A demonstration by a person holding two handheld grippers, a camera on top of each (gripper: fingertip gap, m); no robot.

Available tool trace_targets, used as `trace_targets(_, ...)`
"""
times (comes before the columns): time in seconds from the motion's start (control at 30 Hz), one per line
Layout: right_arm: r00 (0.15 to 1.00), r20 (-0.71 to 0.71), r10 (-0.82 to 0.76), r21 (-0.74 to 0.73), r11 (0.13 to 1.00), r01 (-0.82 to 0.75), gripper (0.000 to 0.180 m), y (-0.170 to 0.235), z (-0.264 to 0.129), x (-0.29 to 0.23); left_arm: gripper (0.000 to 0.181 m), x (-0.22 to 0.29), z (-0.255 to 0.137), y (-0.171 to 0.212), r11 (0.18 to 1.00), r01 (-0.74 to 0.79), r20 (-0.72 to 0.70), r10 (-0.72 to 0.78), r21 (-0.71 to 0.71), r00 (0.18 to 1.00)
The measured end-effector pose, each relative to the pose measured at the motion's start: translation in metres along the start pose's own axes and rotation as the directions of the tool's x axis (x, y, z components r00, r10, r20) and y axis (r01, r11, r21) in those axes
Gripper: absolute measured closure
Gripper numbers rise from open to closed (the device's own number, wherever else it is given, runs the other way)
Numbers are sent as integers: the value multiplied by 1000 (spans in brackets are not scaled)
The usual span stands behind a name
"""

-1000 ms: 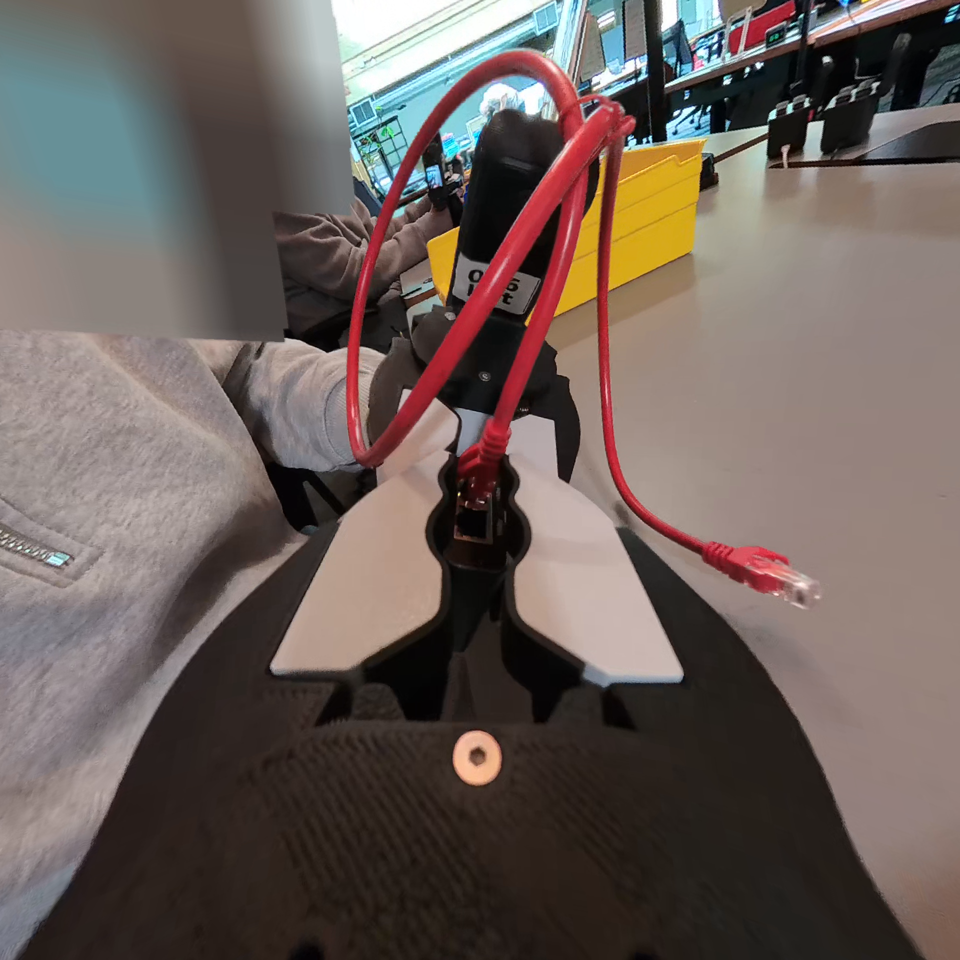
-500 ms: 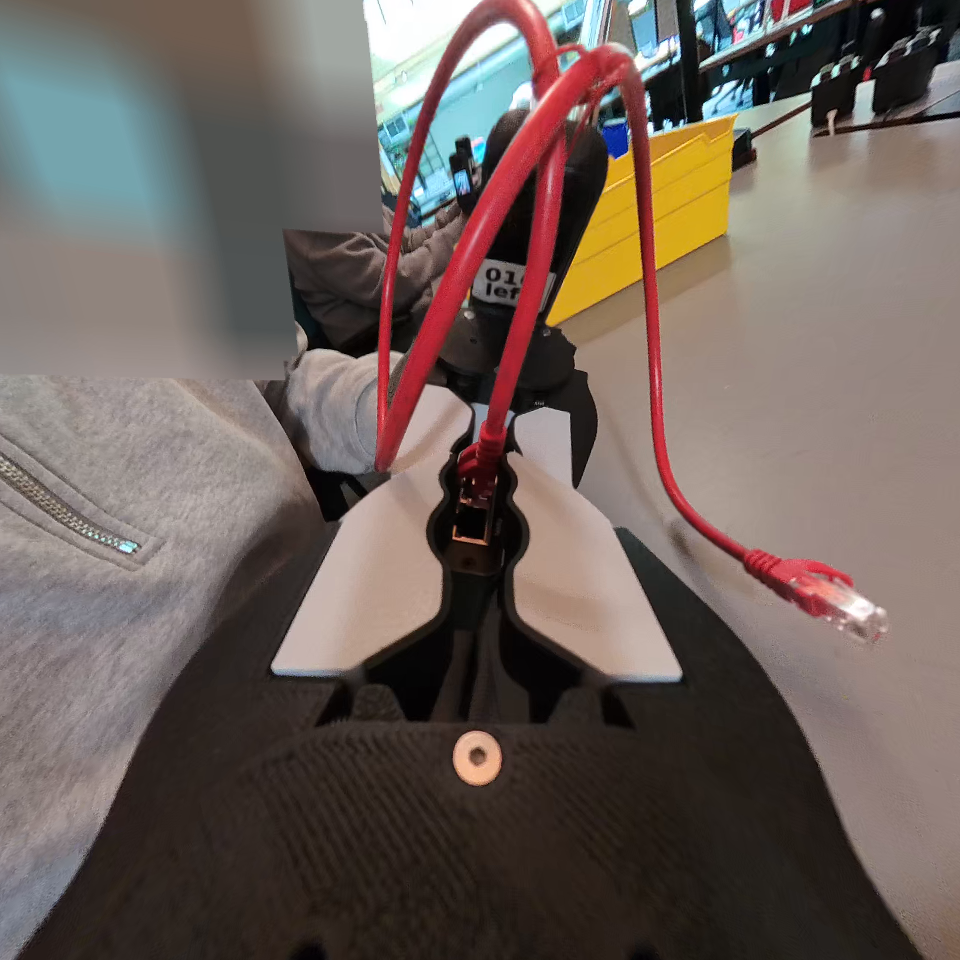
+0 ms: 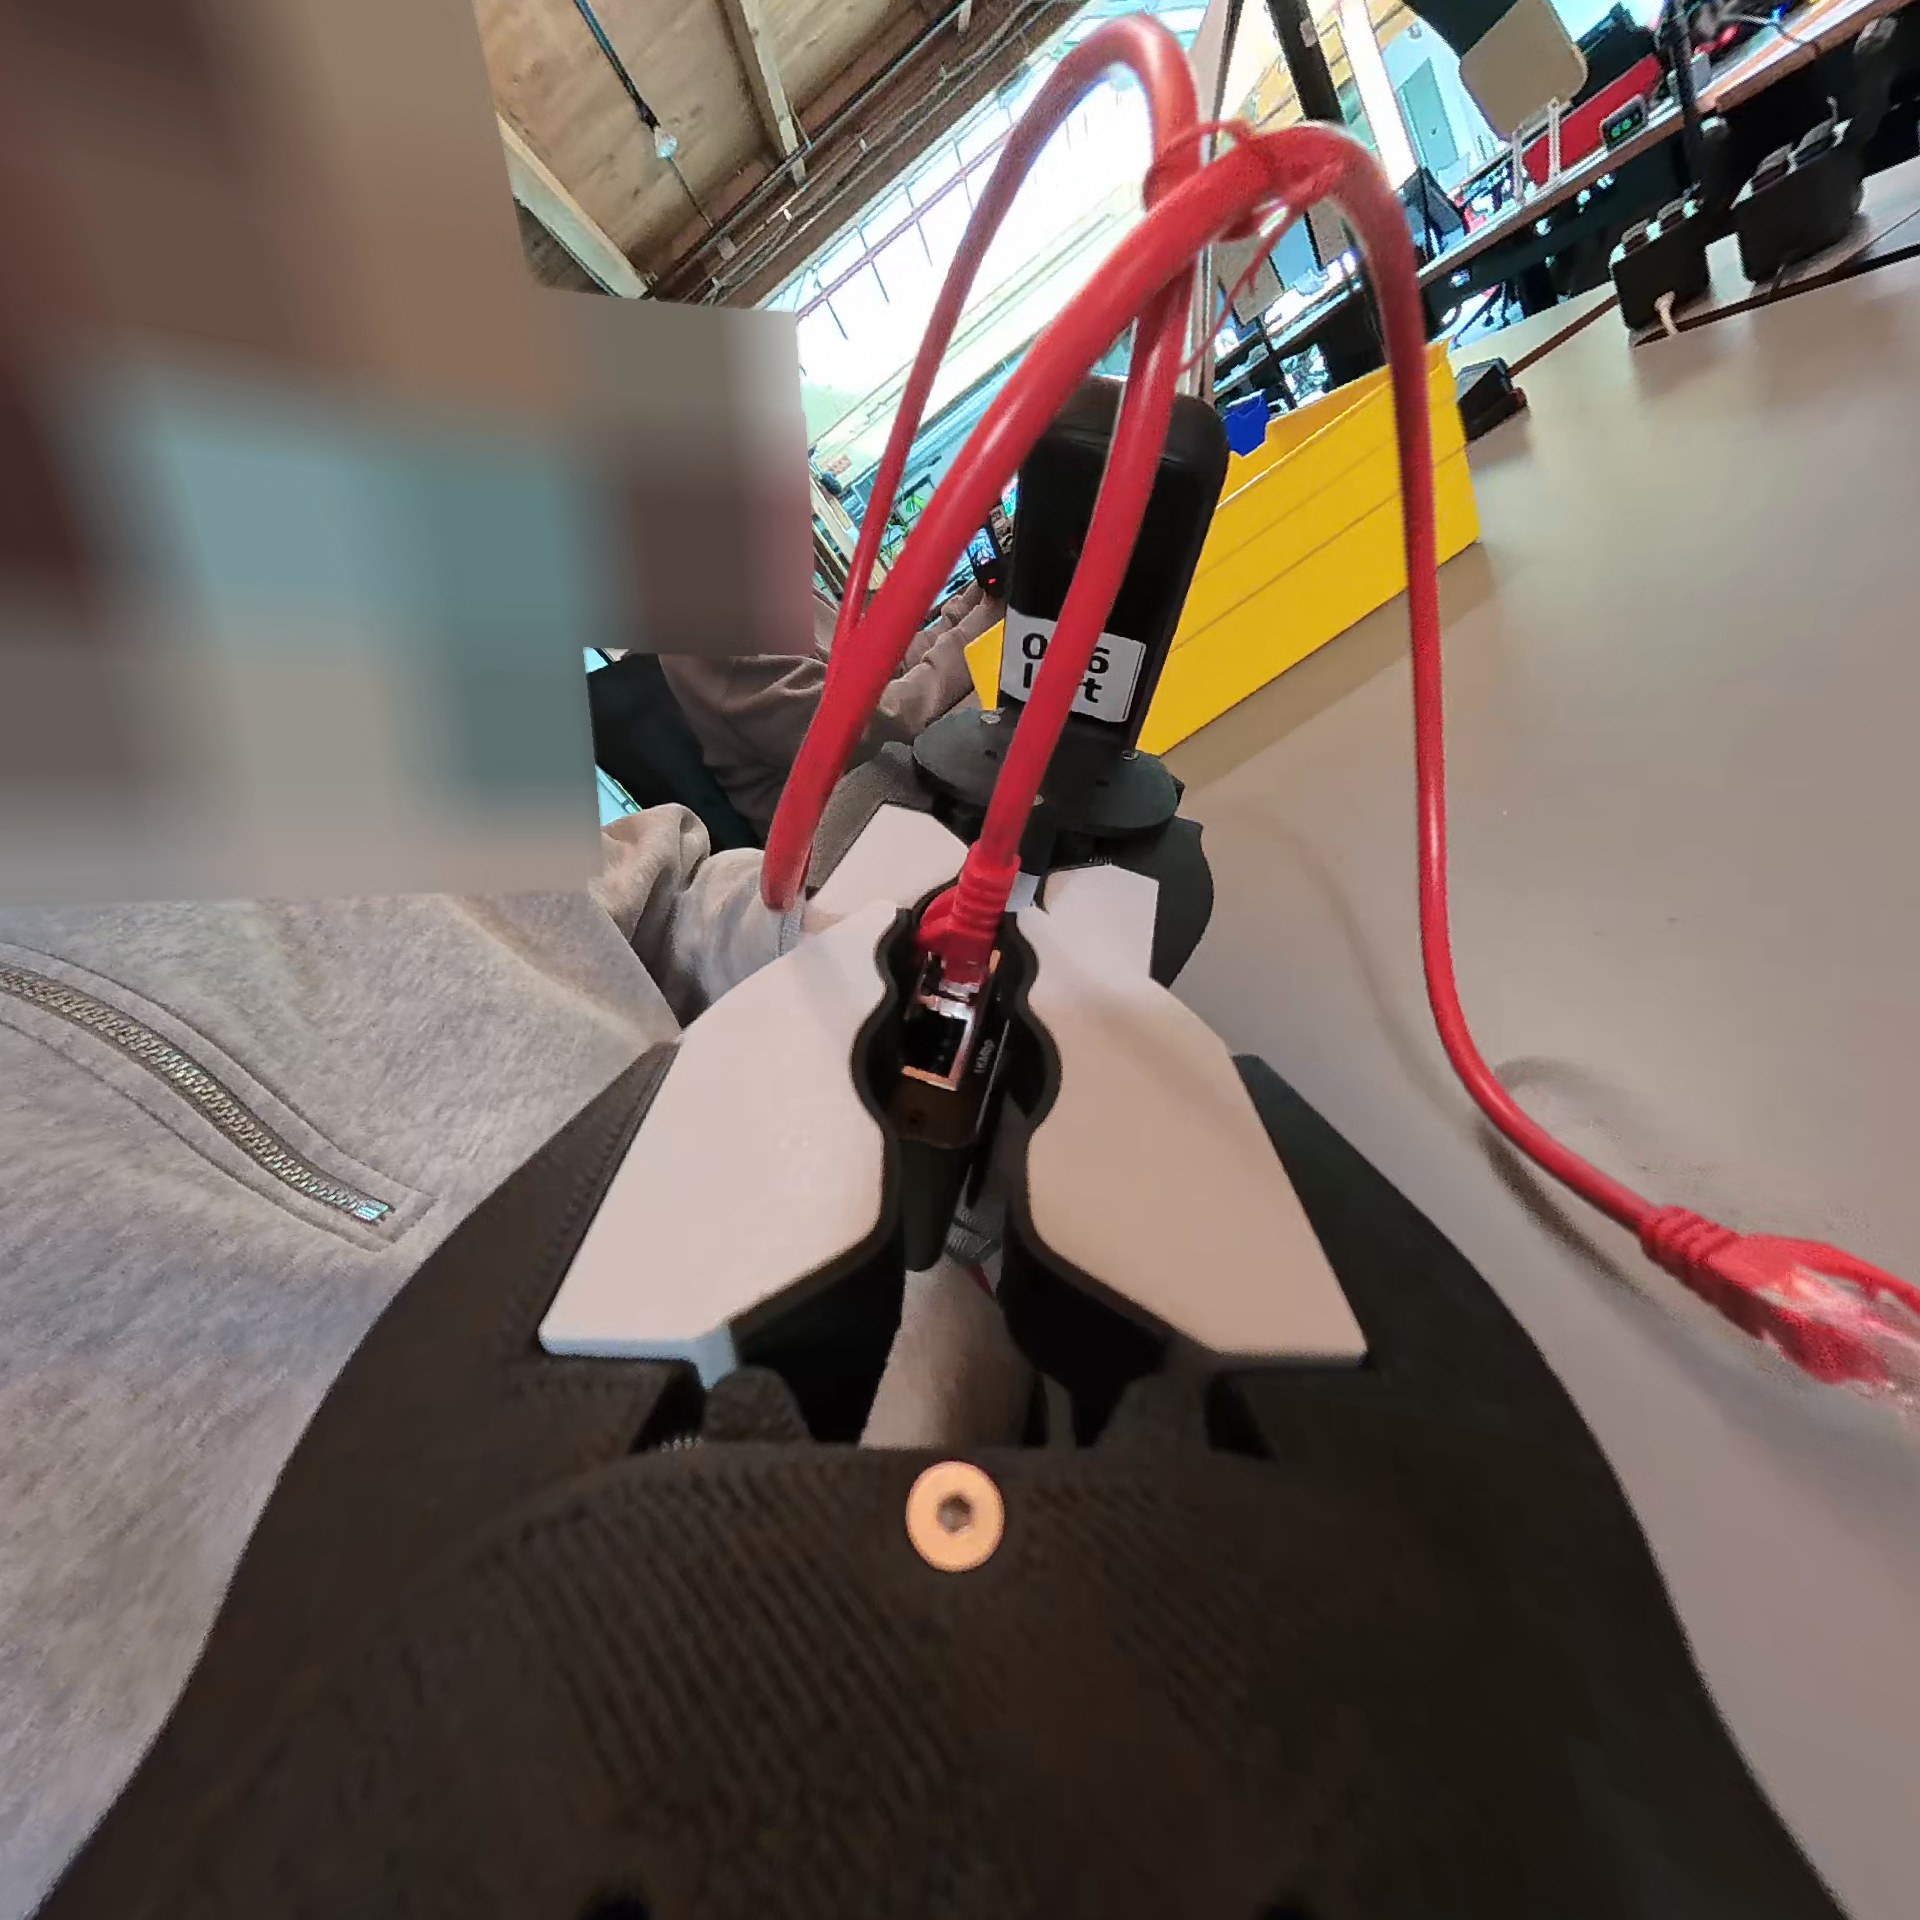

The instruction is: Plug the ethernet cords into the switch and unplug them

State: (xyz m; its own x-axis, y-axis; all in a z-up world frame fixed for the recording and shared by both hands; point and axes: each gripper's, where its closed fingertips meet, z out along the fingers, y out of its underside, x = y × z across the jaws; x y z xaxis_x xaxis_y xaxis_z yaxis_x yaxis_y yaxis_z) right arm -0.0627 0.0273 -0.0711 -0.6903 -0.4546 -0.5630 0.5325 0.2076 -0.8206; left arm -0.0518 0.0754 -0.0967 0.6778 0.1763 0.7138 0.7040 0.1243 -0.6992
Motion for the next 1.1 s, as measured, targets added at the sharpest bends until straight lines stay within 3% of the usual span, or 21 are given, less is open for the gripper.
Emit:
trace_targets(0.23,1000,-11,-24,3,1000,24,155,-3,-3,1,153,-4,-3,-1,1000,-8,38,8,1,999)
trace_targets(0.73,988,-39,-150,-79,986,147,165,4,-1,-2,153,-8,-1,2,990,-126,149,135,-64,980)
trace_targets(1.1,974,-78,-212,-99,974,204,166,4,0,-2,153,-9,-2,2,989,-132,165,141,-59,976)
